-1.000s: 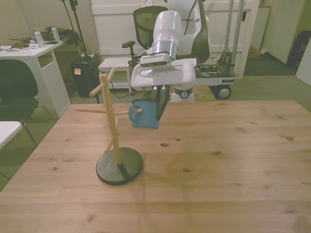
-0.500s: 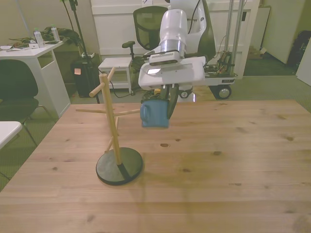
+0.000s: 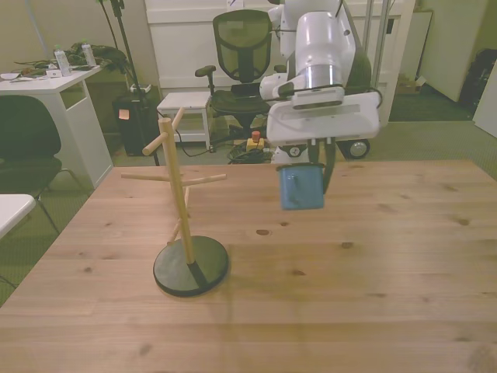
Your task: Unload the mug
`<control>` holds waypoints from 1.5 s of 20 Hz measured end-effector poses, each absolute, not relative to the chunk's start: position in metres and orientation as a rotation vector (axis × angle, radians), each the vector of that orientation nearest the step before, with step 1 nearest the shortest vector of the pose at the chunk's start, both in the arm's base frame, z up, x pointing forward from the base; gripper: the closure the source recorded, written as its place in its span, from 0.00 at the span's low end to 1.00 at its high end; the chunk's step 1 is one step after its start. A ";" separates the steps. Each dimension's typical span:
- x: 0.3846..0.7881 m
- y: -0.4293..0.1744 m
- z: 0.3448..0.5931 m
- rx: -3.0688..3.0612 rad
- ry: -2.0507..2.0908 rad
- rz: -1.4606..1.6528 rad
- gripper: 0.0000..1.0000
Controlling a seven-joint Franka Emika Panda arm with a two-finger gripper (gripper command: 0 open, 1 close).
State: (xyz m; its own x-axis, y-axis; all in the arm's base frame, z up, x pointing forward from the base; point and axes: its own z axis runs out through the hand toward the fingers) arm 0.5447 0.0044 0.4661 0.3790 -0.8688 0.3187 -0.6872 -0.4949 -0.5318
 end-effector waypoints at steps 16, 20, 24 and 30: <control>0.640 0.027 0.440 -2.643 1.359 -0.311 1.00; 0.645 0.046 0.433 -2.689 1.334 -0.275 1.00; 0.644 0.063 0.425 -2.724 1.308 -0.240 1.00; 0.640 0.077 0.406 -2.766 1.303 -0.214 1.00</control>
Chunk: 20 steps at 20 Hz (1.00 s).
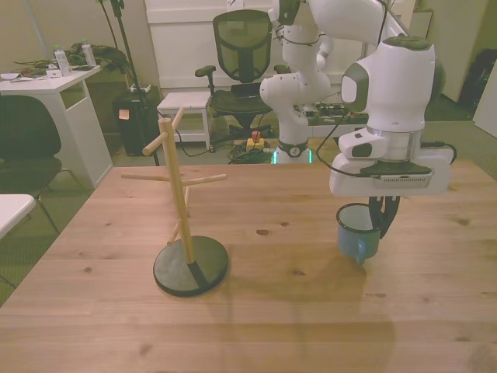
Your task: Unload the mug
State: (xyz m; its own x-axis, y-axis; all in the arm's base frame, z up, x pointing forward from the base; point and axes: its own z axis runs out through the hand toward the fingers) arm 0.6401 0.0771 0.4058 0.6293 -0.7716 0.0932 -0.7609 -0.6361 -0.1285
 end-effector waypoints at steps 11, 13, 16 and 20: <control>0.630 0.080 0.379 -2.812 1.338 -0.190 1.00; 0.630 0.078 0.377 -2.813 1.342 -0.189 1.00; 0.630 0.078 0.375 -2.824 1.341 -0.194 1.00; 0.630 0.077 0.374 -2.836 1.343 -0.205 0.00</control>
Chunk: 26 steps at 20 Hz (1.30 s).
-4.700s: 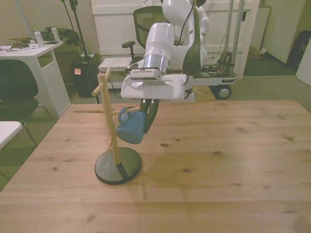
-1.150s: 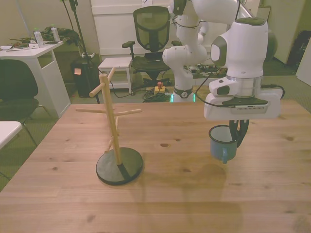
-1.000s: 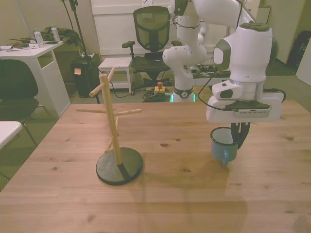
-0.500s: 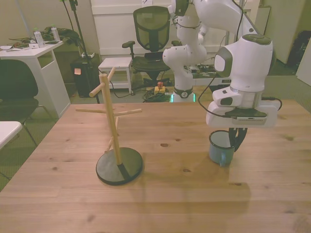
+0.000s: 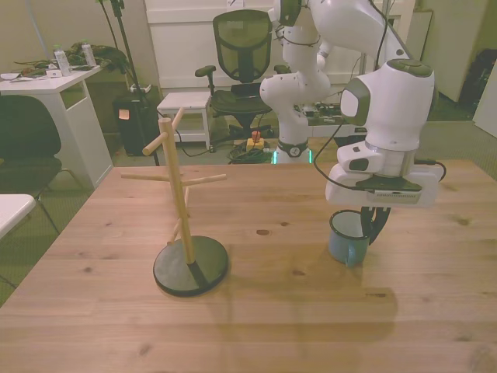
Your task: Unload the mug
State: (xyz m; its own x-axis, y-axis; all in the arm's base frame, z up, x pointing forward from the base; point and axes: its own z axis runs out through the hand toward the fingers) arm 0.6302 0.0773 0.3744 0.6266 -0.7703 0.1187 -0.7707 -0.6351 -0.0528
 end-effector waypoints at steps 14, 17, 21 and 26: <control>0.623 0.073 0.365 2.817 -1.322 0.182 0.00; 0.620 0.065 0.376 2.812 -1.330 0.201 0.00; 0.611 0.052 0.406 2.805 -1.323 0.263 0.00; 0.590 0.049 0.466 2.827 -1.315 0.365 0.00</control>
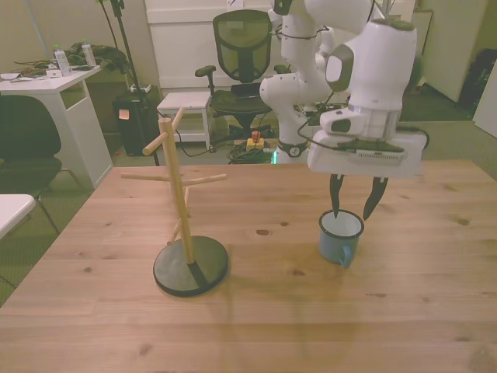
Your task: Unload the mug
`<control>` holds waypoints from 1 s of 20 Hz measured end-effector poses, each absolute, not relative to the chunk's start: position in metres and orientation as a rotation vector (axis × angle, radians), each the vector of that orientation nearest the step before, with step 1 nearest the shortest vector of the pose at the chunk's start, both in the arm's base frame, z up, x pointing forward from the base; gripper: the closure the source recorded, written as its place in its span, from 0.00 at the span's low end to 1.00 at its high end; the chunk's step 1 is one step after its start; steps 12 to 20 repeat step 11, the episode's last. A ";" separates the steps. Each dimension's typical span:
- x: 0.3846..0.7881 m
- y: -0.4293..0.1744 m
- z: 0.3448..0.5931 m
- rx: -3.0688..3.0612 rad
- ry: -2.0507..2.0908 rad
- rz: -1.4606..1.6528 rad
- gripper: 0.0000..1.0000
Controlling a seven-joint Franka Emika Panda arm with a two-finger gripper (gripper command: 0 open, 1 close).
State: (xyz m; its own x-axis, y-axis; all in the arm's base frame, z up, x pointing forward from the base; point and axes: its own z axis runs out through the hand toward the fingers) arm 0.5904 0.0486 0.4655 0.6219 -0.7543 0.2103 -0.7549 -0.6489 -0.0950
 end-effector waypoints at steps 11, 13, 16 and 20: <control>0.503 0.089 0.520 2.915 -1.167 0.320 0.00; 0.503 0.089 0.520 2.915 -1.167 0.320 0.00; 0.503 0.089 0.520 2.915 -1.167 0.320 0.00; 0.503 0.089 0.520 2.915 -1.167 0.320 0.00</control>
